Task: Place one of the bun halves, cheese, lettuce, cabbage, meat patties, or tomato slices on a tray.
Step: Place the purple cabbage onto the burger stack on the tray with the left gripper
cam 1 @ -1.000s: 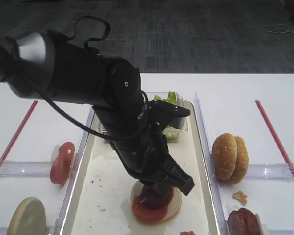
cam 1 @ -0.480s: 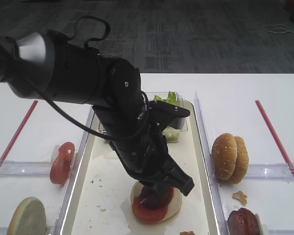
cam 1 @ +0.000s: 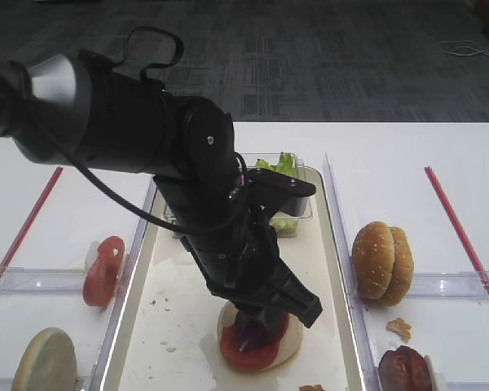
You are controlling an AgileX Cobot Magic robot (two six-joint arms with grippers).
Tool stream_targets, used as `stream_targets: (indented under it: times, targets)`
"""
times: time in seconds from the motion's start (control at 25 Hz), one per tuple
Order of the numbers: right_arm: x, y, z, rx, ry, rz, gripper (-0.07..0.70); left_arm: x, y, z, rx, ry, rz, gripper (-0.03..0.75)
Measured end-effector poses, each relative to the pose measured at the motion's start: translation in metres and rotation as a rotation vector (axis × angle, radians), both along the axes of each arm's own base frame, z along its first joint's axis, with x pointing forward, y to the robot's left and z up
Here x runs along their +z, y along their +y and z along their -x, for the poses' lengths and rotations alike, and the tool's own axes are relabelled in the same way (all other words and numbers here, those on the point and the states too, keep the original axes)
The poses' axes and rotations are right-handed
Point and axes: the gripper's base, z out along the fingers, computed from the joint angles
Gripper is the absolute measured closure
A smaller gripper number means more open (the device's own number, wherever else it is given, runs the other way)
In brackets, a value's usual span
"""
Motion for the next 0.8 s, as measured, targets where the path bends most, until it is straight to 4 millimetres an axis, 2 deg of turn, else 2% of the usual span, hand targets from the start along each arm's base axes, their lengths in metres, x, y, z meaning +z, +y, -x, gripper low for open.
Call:
stream_targets:
  times: [0.44,0.8]
  targets:
    - [0.0000,0.0000,0.0000,0.002,-0.001,0.003,0.618,0.0000,-0.0001,-0.0001,0.002,-0.001,0.001,0.326]
    - [0.0000,0.0000,0.0000,0.002,-0.001,0.003,0.618,-0.0019,0.0058,-0.0020,0.034,-0.012,-0.066,0.298]
